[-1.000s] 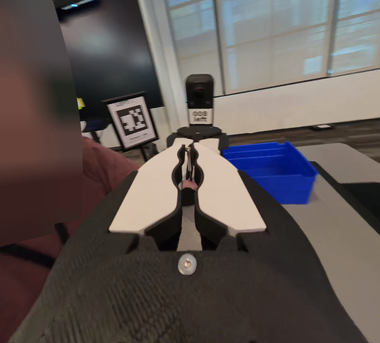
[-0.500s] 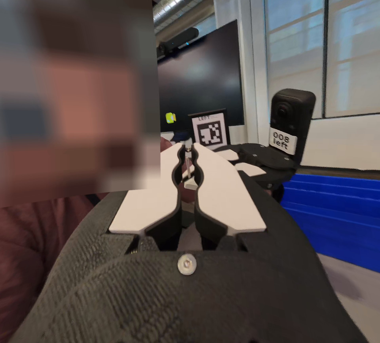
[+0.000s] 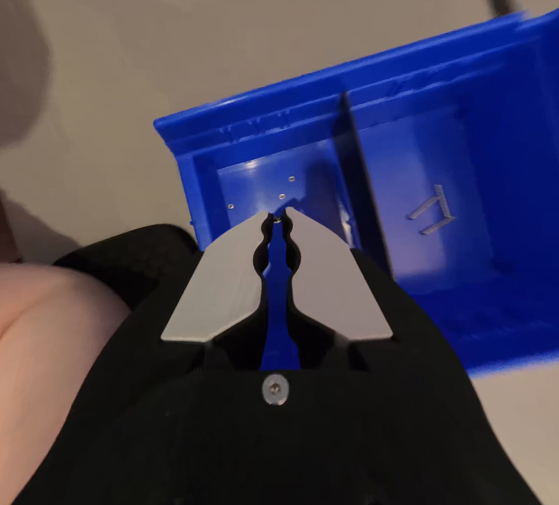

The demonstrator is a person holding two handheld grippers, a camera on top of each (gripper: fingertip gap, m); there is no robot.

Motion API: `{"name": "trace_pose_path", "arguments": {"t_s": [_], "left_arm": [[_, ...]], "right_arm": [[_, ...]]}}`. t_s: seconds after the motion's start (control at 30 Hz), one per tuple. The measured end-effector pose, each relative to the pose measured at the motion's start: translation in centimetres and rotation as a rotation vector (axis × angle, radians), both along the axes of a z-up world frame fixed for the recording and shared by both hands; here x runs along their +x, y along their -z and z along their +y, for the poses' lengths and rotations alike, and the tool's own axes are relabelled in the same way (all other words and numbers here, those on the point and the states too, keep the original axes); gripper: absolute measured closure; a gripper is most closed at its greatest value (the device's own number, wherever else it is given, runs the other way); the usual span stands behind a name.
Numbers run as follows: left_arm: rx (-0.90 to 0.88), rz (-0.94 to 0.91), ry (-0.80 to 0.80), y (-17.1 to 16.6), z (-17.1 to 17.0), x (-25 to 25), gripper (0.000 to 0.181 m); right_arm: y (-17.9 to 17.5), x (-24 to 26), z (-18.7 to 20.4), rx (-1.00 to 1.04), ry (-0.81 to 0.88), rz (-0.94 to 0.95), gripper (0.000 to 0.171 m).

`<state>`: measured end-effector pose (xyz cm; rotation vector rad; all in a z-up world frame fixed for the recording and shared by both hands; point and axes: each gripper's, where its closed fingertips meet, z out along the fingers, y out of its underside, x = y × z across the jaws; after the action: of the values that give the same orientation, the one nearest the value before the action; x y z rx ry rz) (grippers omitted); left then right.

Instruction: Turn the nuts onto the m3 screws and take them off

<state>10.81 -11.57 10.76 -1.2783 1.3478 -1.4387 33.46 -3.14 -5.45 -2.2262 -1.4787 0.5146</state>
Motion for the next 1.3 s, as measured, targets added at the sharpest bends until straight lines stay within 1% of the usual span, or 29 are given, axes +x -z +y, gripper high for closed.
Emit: {"name": "trace_pose_path", "arguments": {"t_s": [0.13,0.17,0.3,0.4,0.47,0.53,0.63,0.7,0.77,0.83,0.93,1.0,1.07,1.17,1.23,1.3], "left_arm": [[-0.004,0.008,-0.01,0.3,0.4,0.0,0.179],[-0.009,0.005,-0.009,0.2,0.4,0.0,0.179],[-0.008,0.011,-0.011,0.4,0.4,0.1,0.179],[0.002,0.021,-0.019,0.6,0.5,0.2,0.179],[0.008,0.026,-0.04,0.7,0.8,0.2,0.179],[0.013,0.033,-0.064,1.0,1.2,0.4,0.179],[0.04,0.06,-0.125,1.9,2.1,0.9,0.179],[0.063,0.075,-0.16,2.4,2.6,1.3,0.179],[0.076,0.073,-0.182,2.6,2.9,1.5,0.179],[0.082,0.06,-0.207,2.4,3.2,1.5,0.179],[0.071,0.03,-0.225,2.0,3.5,1.3,0.179],[0.057,0.014,-0.229,1.7,3.6,1.1,0.179],[0.052,0.004,-0.231,1.5,3.6,1.0,0.179],[0.045,-0.004,-0.234,1.3,3.7,0.9,0.179],[0.047,-0.004,-0.254,1.3,4.1,0.8,0.179],[0.03,-0.021,-0.245,1.1,4.1,0.7,0.179]], "right_arm": [[1.4,-0.6,-0.5,-0.087,-0.034,0.0,0.164],[1.9,-0.5,-0.5,-0.116,-0.025,-0.014,0.164],[3.5,0.0,0.0,-0.21,0.044,-0.051,0.156],[3.6,0.1,0.6,-0.209,0.062,-0.048,0.152],[2.3,-0.6,0.5,-0.155,0.028,-0.002,0.152],[-0.4,-1.9,0.7,-0.026,-0.027,0.075,0.152],[-6.8,-6.0,0.1,0.218,-0.146,0.279,0.146],[-11.4,-9.3,-0.4,0.34,-0.185,0.429,0.145],[-15.2,-12.8,-0.9,0.378,-0.196,0.592,0.143],[-17.7,-16.3,-2.1,0.341,-0.242,0.75,0.144],[-18.8,-20.3,-3.4,0.247,-0.297,0.884,0.144],[-18.4,-21.9,-4.0,0.186,-0.328,0.915,0.144],[-18.0,-22.9,-3.8,0.169,-0.335,0.928,0.144],[-16.9,-24.1,-3.9,0.159,-0.37,0.92,0.154],[-16.5,-24.5,-4.0,0.164,-0.389,0.92,0.168],[-16.7,-24.6,-4.0,0.149,-0.391,0.943,0.168]]}}
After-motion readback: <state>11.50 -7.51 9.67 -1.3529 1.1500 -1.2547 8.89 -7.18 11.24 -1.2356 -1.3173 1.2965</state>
